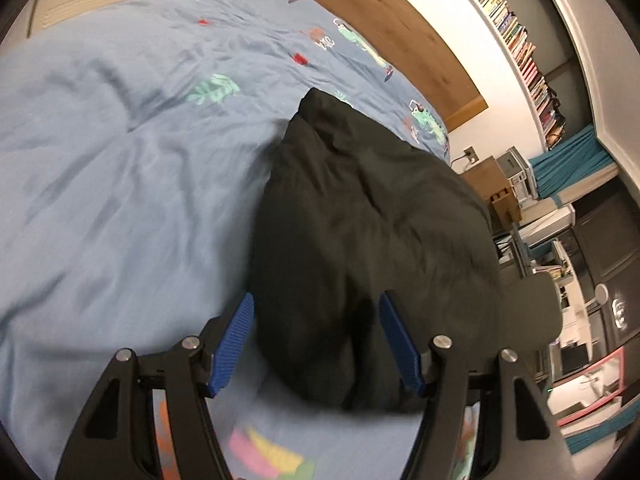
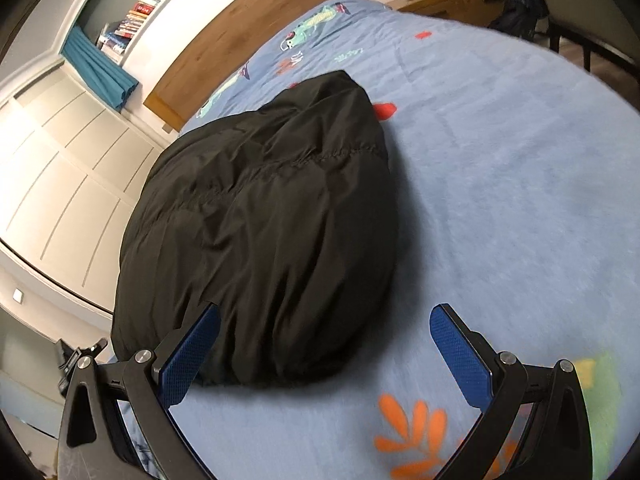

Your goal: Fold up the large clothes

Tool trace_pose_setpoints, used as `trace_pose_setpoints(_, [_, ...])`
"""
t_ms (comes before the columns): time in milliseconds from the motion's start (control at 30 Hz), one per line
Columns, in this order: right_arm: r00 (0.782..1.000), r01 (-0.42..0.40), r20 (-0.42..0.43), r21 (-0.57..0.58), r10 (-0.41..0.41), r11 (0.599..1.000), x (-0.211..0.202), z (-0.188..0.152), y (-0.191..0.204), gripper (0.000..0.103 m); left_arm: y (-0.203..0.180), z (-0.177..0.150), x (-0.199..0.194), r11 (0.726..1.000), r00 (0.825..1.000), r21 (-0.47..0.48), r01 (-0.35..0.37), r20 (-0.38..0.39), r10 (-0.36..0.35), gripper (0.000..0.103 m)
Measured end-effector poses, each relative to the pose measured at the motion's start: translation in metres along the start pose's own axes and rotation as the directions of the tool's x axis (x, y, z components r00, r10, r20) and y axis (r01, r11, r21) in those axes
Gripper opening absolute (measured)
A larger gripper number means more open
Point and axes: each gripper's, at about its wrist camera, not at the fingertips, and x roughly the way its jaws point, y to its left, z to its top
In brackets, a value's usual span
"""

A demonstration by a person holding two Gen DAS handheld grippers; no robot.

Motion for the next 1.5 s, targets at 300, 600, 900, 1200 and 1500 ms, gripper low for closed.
trace_pose_setpoints(300, [0.974,-0.163,-0.138,0.119,0.179,0.98,0.076,0.012,-0.022,0.102,0.024,0.032,0.085,0.988,0.98,-0.058,0.142,-0.133,-0.148,0.077])
trace_pose_setpoints(600, [0.902,-0.359,-0.205,0.134,0.38,0.924,0.128,0.023,0.004,0.103,0.004,0.026,0.134,0.931,0.909,-0.061,0.359,-0.205,-0.364,0.101])
trace_pose_setpoints(900, [0.91,-0.321,-0.23,0.132,0.344,0.938,0.146,0.025,0.014,0.102,-0.04,0.011,0.164,0.934,0.902,0.024,0.357,-0.267,-0.339,0.094])
trace_pose_setpoints(1200, [0.917,-0.394,-0.114,-0.109,0.382,0.913,0.105,0.05,0.085,0.033,-0.126,0.025,0.128,0.885,0.902,0.197,0.423,-0.191,-0.388,0.034])
trace_pose_setpoints(1500, [0.854,-0.497,0.013,-0.272,0.52,0.824,0.02,0.066,0.161,0.03,-0.177,0.026,0.026,0.801,0.857,0.315,0.509,-0.105,-0.504,0.034])
